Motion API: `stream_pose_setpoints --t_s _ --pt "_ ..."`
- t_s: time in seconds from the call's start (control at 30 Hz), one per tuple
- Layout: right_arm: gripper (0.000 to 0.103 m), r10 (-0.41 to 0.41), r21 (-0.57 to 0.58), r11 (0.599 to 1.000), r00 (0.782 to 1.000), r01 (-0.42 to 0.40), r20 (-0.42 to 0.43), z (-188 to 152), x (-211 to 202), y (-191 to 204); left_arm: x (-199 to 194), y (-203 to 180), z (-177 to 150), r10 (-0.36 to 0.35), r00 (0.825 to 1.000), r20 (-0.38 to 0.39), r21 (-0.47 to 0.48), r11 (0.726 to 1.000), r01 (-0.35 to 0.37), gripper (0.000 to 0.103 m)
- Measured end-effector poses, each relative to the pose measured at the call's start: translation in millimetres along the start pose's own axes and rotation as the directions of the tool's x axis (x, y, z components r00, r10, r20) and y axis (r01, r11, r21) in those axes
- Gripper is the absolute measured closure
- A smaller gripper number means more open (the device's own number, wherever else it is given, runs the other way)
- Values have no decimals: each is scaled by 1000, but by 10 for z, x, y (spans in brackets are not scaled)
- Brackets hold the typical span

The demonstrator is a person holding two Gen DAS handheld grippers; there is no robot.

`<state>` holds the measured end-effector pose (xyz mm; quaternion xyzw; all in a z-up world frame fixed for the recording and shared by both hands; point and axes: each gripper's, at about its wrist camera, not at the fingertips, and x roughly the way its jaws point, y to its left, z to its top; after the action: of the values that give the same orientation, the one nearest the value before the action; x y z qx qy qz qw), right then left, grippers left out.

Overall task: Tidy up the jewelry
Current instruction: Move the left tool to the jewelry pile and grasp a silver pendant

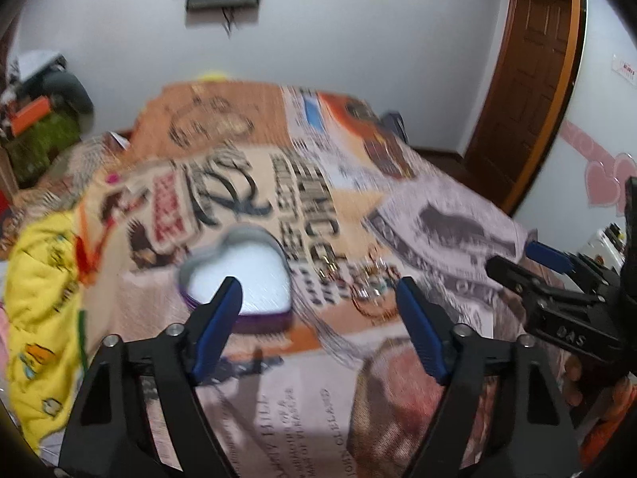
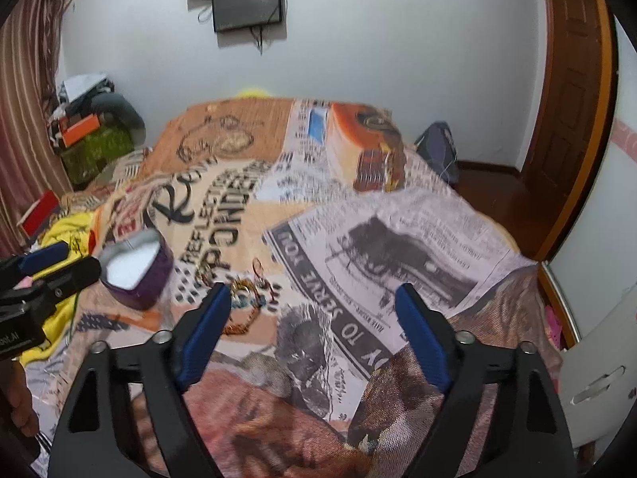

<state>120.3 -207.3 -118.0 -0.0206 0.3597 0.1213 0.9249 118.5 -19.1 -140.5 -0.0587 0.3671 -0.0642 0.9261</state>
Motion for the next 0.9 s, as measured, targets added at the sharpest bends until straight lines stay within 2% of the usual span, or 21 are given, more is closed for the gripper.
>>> stream_pose_setpoints --t_s 0.1,0.17,0.33,0.6,0.67,0.9 --pt "40 27 -4 1000 999 -28 -35 -31 117 -10 183 -56 -68 -28 998 -57 2 1000 29 38" --pt "45 51 -5 999 997 -51 -51 -55 185 -34 252 -75 -86 -55 995 -86 -3 998 55 48" --pt "53 100 5 995 991 -100 -85 -79 302 -92 485 -159 -83 -131 979 -154 -17 991 130 65" --pt "53 130 12 991 985 -130 -109 -62 433 -150 765 -324 3 -199 960 -197 -8 979 202 74" --pt "53 132 12 991 985 -131 -115 -64 456 -163 857 -354 6 -200 955 -218 -11 979 203 80" --pt "53 141 17 990 982 -140 -127 -87 493 -203 1094 -325 -48 -154 952 -264 -45 988 147 82"
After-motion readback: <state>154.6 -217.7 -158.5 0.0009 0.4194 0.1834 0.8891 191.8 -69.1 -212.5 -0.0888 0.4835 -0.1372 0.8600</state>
